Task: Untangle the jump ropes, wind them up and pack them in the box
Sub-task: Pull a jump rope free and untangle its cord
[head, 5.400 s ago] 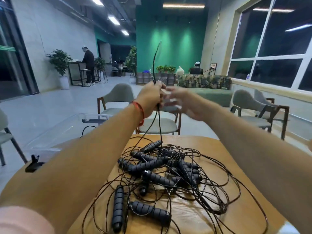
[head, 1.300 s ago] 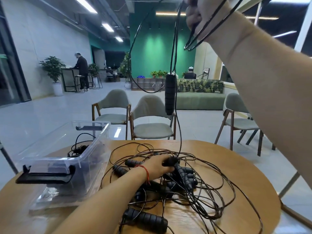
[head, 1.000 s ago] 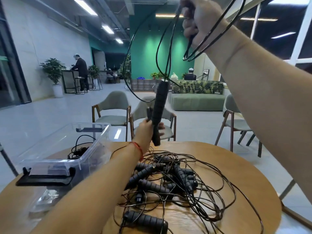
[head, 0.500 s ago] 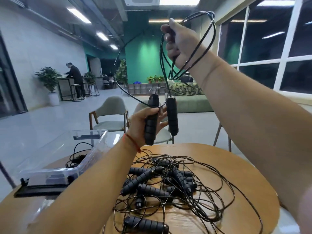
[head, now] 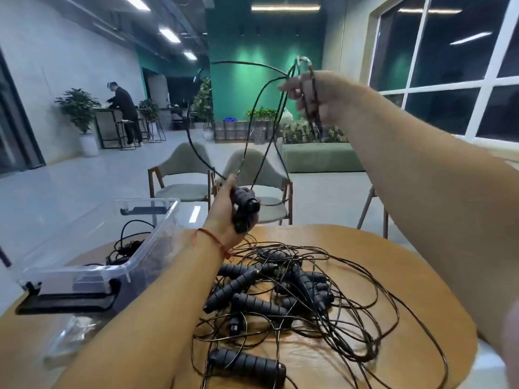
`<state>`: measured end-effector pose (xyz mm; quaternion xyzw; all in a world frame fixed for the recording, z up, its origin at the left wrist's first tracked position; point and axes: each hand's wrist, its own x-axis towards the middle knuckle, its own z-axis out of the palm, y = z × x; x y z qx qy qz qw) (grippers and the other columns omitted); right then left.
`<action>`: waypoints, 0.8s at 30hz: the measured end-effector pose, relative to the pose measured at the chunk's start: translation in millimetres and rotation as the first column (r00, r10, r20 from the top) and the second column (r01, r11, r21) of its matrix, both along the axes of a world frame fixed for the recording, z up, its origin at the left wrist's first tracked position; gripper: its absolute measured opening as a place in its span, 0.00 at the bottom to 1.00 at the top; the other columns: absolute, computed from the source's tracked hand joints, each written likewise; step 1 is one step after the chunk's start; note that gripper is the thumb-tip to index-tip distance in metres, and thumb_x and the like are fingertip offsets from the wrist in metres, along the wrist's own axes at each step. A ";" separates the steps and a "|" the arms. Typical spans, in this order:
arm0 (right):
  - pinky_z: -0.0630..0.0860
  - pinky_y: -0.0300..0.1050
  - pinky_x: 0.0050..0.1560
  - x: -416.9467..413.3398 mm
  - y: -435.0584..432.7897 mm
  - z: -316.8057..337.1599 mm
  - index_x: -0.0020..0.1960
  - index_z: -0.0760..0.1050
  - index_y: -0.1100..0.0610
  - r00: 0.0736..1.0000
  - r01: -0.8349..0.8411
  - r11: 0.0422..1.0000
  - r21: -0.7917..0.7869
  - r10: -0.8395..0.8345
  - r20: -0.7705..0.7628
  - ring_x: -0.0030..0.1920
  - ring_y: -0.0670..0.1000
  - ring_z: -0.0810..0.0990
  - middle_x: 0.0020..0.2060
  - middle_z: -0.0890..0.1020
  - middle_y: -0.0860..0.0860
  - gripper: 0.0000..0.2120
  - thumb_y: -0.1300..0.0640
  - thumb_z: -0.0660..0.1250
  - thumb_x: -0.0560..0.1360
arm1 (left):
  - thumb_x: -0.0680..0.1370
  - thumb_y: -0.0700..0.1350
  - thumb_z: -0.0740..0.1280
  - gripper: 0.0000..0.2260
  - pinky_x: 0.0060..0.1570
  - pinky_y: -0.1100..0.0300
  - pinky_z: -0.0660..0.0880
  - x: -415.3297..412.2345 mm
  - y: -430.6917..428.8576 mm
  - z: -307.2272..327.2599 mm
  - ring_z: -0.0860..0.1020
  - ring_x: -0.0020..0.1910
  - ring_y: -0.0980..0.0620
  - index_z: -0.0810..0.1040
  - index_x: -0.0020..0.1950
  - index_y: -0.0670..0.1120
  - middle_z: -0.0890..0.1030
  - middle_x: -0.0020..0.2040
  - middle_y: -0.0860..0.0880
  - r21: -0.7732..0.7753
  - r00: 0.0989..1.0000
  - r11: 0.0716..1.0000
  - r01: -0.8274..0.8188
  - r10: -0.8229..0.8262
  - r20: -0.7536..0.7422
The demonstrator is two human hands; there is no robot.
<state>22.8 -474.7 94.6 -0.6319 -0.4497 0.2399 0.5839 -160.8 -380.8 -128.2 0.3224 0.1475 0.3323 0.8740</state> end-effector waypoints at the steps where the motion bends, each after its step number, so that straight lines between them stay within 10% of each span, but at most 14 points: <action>1: 0.58 0.38 0.28 5.0 13.6 -4.7 0.52 0.79 0.61 0.999 0.035 0.997 -0.067 -0.036 -0.011 0.29 0.44 0.60 0.37 0.76 0.49 0.03 0.61 0.68 0.83 | 0.79 0.61 0.72 0.21 0.31 0.61 0.80 4.1 15.2 -9.3 0.77 0.42 0.49 0.74 0.61 0.48 0.78 0.55 0.43 -0.068 0.990 0.992 -0.107 0.100 -0.099; 5: 0.59 0.34 0.24 30.3 60.1 -30.9 0.50 0.70 0.60 0.979 0.088 0.978 -0.187 -0.120 -0.166 0.28 0.44 0.62 0.39 0.71 0.51 0.05 0.67 0.62 0.83 | 0.82 0.59 0.68 0.18 0.26 0.61 0.77 2.1 54.1 -30.1 0.77 0.39 0.48 0.74 0.63 0.47 0.79 0.49 0.41 -0.168 0.948 0.960 -0.223 0.174 -0.267; 11: 0.77 0.43 0.42 71.6 142.0 -71.1 0.63 0.75 0.60 0.989 0.104 0.986 -0.133 -0.116 -0.088 0.37 0.47 0.81 0.43 0.81 0.50 0.14 0.71 0.58 0.82 | 0.80 0.57 0.69 0.18 0.27 0.61 0.77 7.6 84.1 -25.3 0.78 0.38 0.49 0.73 0.62 0.46 0.79 0.54 0.39 0.013 0.998 1.000 -0.015 0.016 -0.057; 14: 0.79 0.36 0.41 85.8 173.6 -86.0 0.77 0.71 0.63 0.993 0.112 0.993 0.023 -0.111 -0.032 0.48 0.47 0.81 0.53 0.82 0.52 0.26 0.76 0.60 0.80 | 0.80 0.54 0.68 0.12 0.31 0.60 0.79 14.0 101.5 -15.4 0.78 0.41 0.47 0.76 0.55 0.47 0.78 0.59 0.38 0.060 0.997 0.997 -0.050 0.046 0.062; 19: 0.69 0.50 0.72 102.6 192.7 -118.3 0.85 0.58 0.57 0.960 0.113 0.977 -0.179 -0.062 0.271 0.79 0.59 0.68 0.80 0.68 0.57 0.34 0.67 0.65 0.82 | 0.77 0.51 0.70 0.10 0.41 0.55 0.78 25.7 121.5 -26.1 0.80 0.47 0.45 0.78 0.53 0.47 0.79 0.60 0.38 0.211 0.993 0.970 -0.119 0.122 0.001; 24: 0.70 0.38 0.41 100.7 185.8 -175.2 0.69 0.72 0.50 0.932 0.145 0.890 -0.432 0.024 0.361 0.58 0.55 0.76 0.55 0.78 0.49 0.16 0.57 0.70 0.83 | 0.78 0.50 0.70 0.15 0.52 0.45 0.79 35.0 116.1 -74.0 0.83 0.54 0.42 0.79 0.60 0.43 0.81 0.61 0.38 0.159 0.929 0.985 -0.067 0.120 -0.350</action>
